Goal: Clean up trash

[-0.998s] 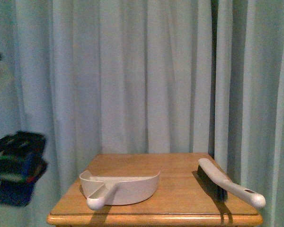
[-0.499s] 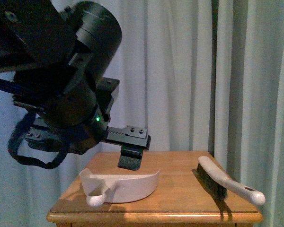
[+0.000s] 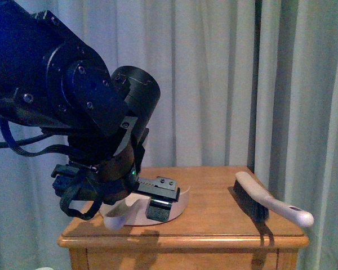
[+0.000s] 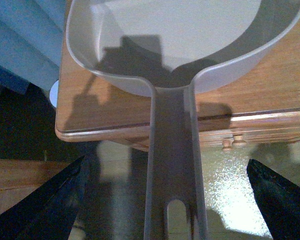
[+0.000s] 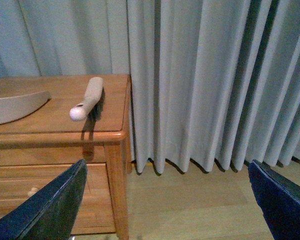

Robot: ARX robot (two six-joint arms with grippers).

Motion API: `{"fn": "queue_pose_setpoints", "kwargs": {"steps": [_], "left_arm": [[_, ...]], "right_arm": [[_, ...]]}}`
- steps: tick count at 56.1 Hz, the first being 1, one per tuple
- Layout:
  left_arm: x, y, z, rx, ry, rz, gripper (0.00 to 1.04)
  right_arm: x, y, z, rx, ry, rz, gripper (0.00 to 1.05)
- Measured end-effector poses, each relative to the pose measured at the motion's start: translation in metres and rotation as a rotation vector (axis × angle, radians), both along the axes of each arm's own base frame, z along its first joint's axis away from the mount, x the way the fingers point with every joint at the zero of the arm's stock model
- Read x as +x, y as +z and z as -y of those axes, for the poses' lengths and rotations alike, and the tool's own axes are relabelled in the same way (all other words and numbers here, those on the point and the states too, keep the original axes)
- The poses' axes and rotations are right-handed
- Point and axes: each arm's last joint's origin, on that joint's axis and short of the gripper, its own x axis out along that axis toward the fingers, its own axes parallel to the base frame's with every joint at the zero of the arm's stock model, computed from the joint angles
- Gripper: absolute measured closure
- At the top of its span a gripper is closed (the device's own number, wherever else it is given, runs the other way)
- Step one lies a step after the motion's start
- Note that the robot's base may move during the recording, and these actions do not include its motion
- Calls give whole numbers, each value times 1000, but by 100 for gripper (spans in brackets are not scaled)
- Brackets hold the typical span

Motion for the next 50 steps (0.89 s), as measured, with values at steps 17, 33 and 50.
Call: {"fn": "queue_pose_setpoints", "kwargs": {"steps": [17,33,50], "left_arm": [[14,-16,5,21,-7,-18,8],[21,-32,3,43,7,-55,8],[21,-32,3,54,8,-60,48]], "right_arm": [[0,0,0,0,0,0,7],[0,0,0,0,0,0,7],[0,0,0,0,0,0,7]]}}
